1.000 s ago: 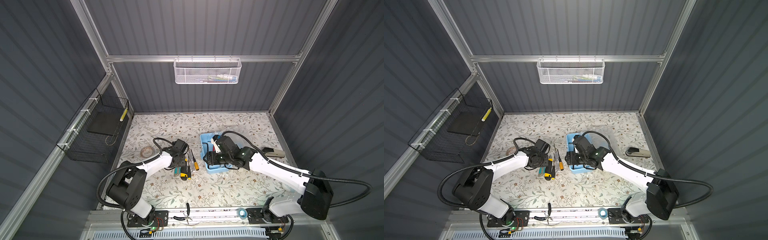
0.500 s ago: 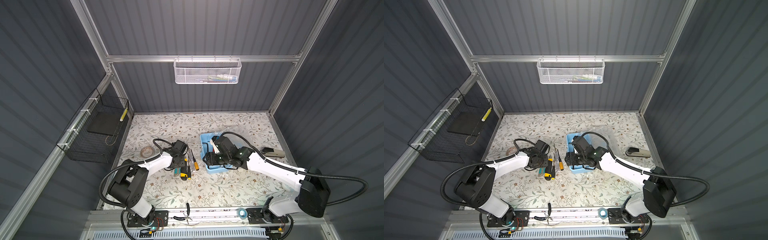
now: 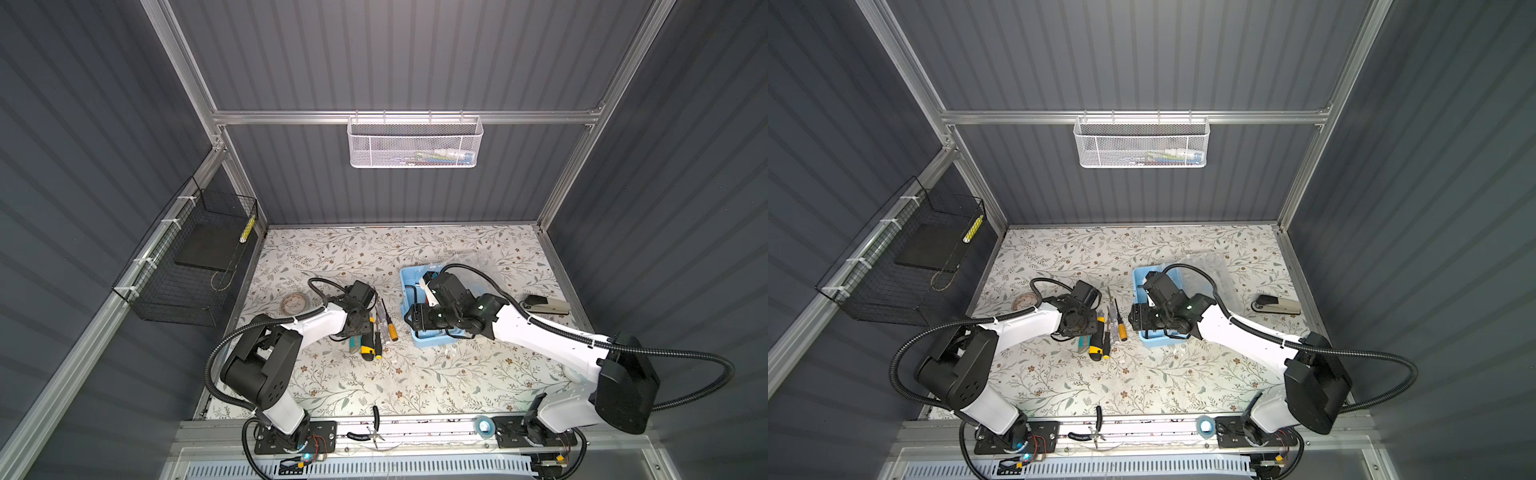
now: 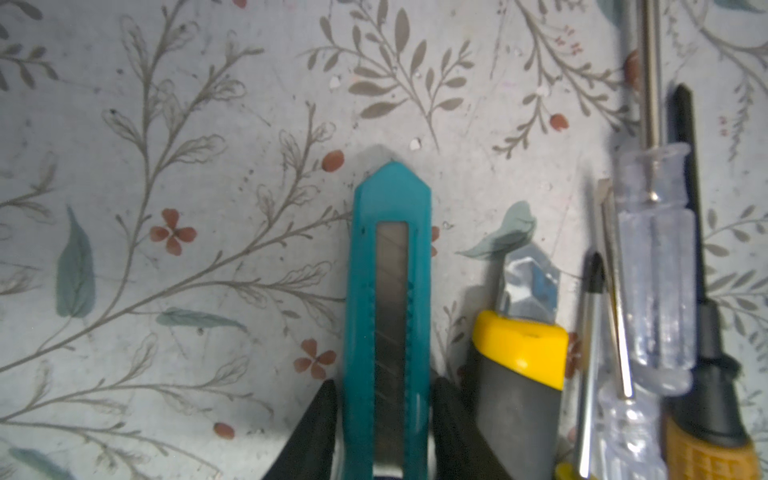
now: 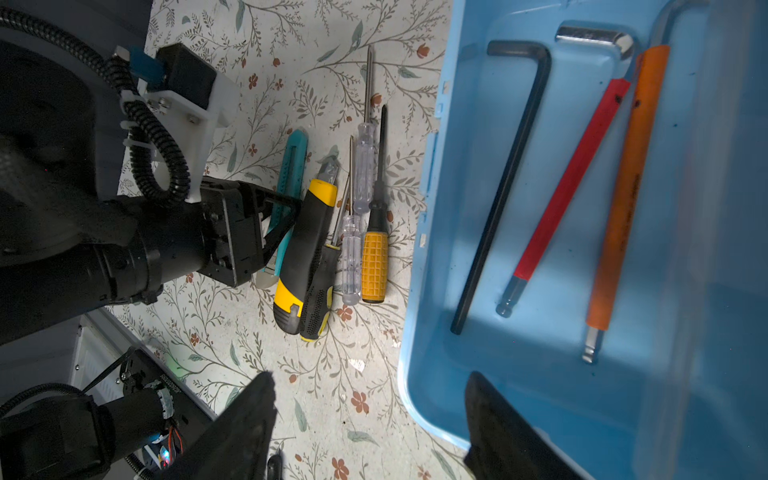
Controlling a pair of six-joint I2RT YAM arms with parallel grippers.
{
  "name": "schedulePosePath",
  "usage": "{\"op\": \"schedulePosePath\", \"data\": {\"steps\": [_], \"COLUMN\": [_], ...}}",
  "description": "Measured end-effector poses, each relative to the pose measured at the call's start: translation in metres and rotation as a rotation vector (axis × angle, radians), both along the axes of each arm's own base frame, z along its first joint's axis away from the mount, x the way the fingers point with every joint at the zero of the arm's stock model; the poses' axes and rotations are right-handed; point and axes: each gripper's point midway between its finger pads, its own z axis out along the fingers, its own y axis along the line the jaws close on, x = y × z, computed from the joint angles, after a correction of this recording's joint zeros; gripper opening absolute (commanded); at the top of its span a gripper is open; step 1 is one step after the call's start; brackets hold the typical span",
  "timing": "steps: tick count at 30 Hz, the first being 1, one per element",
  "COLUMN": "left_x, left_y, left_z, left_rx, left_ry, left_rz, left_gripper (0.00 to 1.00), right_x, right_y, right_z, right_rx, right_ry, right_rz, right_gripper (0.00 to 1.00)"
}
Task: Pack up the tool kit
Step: 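Carry the teal utility knife with the left gripper into the blue box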
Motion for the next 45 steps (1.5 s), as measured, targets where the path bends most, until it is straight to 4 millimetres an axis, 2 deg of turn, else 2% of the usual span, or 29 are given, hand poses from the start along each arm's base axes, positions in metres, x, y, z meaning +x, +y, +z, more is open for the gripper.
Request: {"op": "schedulePosePath", "data": {"steps": [9, 14, 20, 23, 28, 32, 35, 40, 42, 45], "left_x": [0.000, 0.005, 0.015, 0.022, 0.033, 0.034, 0.033, 0.031, 0.033, 0.036], "left_y": [0.000, 0.001, 0.001, -0.006, -0.040, -0.069, -0.098, -0.175, -0.204, -0.241], "left_z": [0.002, 0.011, 0.034, 0.058, 0.121, 0.156, 0.173, 0.200, 0.203, 0.198], "left_rx": [0.007, 0.033, 0.050, 0.003, -0.217, -0.390, -0.481, -0.639, -0.690, -0.734], "left_ry": [0.009, 0.000, -0.040, -0.073, -0.173, -0.226, -0.247, -0.277, -0.276, -0.258], "left_rz": [-0.005, -0.012, -0.023, -0.028, -0.054, -0.066, -0.091, -0.175, -0.201, -0.228], "left_gripper": [0.30, 0.24, 0.17, 0.15, 0.12, 0.12, 0.12, 0.12, 0.12, 0.13], "right_x": [0.002, 0.006, 0.018, 0.026, 0.038, 0.042, 0.043, 0.042, 0.038, 0.030], "right_y": [0.002, 0.000, -0.009, -0.018, -0.041, -0.061, -0.079, -0.119, -0.133, -0.145], "right_z": [0.000, 0.001, 0.003, 0.009, 0.034, 0.056, 0.068, 0.086, 0.095, 0.107], "right_rx": [0.021, 0.028, 0.042, 0.058, 0.099, 0.123, 0.132, 0.123, 0.125, 0.133], "right_ry": [0.013, 0.009, 0.010, 0.003, -0.055, -0.117, -0.155, -0.218, -0.251, -0.291], "right_rz": [0.004, -0.007, -0.039, -0.066, -0.121, -0.163, -0.204, -0.294, -0.323, -0.344], "right_gripper": [0.73, 0.73, 0.73, 0.72, 0.72, 0.73, 0.73, 0.73, 0.73, 0.73]}}
